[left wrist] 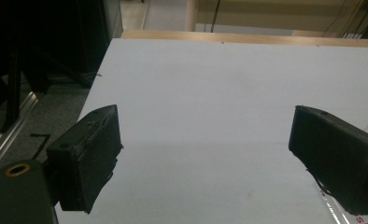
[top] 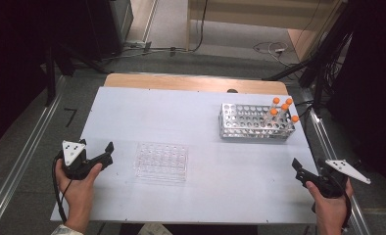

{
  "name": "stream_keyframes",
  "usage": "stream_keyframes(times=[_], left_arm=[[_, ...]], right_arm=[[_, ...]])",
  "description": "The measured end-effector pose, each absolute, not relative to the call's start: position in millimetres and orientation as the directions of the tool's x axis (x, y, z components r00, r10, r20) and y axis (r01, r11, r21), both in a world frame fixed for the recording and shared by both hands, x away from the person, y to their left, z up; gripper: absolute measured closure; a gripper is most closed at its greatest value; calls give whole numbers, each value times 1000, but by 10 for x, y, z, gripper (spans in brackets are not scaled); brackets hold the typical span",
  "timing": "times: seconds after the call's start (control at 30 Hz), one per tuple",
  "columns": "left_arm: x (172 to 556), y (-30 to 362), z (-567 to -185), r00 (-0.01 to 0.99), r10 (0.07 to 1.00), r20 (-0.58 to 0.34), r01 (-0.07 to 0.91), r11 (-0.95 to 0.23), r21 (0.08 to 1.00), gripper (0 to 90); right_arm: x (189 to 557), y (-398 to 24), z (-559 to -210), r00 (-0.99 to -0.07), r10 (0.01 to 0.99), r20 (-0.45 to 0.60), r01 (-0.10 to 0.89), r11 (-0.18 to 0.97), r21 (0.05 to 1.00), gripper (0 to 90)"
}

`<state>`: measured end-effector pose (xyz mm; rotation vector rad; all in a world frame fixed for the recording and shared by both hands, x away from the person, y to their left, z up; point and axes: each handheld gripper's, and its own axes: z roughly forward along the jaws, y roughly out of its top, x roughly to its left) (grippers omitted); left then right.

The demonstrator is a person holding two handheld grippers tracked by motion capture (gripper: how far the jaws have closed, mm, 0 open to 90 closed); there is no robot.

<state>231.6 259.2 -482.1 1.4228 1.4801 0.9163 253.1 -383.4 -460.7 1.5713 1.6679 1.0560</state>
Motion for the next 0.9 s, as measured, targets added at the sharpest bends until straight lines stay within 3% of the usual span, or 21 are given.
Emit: stream_keyframes(times=[0.9], left_arm=[[2349, 2567, -4819, 39, 994, -97, 367, 76, 927, 103]], right_arm=[[2680, -3731, -4598, -148, 988, 52, 500, 29, 866, 108]])
